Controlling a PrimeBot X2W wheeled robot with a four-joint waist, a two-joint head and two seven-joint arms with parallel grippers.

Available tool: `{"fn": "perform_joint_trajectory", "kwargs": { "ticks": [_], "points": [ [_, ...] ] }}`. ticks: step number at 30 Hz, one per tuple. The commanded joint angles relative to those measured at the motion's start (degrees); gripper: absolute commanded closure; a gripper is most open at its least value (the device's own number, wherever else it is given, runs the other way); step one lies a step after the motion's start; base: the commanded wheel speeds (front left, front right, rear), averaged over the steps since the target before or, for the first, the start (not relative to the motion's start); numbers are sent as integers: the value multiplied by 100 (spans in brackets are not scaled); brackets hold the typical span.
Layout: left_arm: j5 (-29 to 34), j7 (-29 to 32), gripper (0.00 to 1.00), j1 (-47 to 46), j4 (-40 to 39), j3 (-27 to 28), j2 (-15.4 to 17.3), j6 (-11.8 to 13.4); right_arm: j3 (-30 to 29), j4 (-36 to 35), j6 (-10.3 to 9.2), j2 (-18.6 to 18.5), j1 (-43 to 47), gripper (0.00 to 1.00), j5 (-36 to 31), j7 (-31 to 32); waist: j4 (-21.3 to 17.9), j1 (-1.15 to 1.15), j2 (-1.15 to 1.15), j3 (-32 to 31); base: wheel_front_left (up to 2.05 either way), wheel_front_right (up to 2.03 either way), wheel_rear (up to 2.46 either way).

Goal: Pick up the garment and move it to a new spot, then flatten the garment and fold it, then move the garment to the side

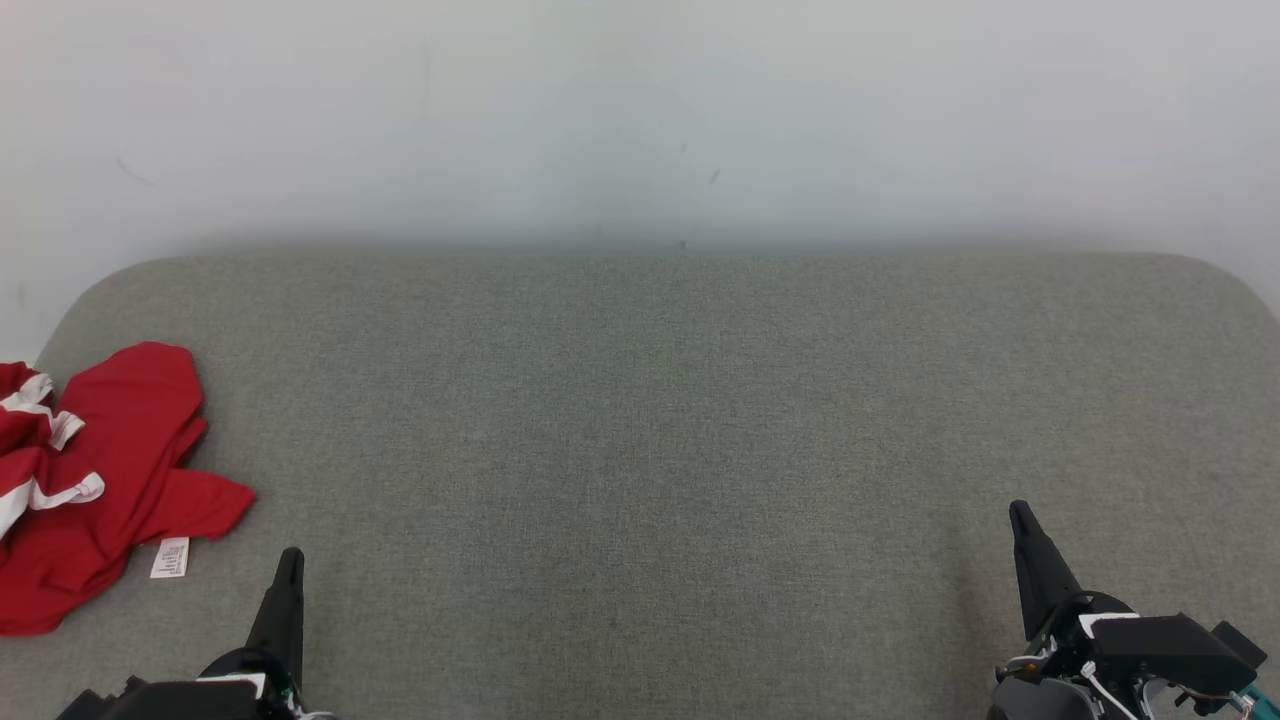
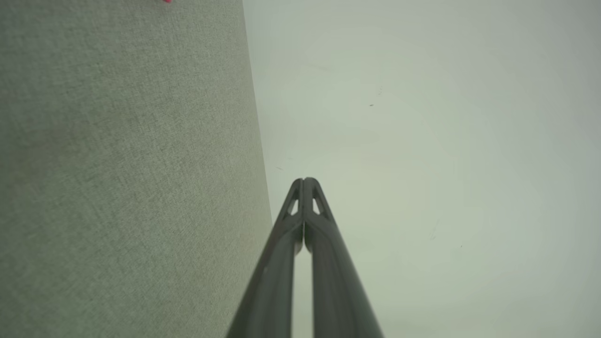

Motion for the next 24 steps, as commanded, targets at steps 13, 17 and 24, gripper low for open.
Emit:
{"fn": "perform_joint_trajectory", "kwargs": {
  "ticks": [13, 17, 24],
  "points": [
    [-27, -6, 100, -50, -18, 19, -9, 2, 1, -9, 7, -2, -42, 100, 0, 12, 0, 0, 0, 0, 0, 0, 0],
    [-27, -6, 100, -50, -18, 19, -9, 2, 1, -9, 7, -2, -42, 100, 0, 12, 0, 0, 0, 0, 0, 0, 0],
    [-28, -7, 100, -50, -18, 17, -9, 2, 1, -9, 7, -3, -42, 100, 0, 12, 0, 0, 0, 0, 0, 0, 0]
  ]
}}
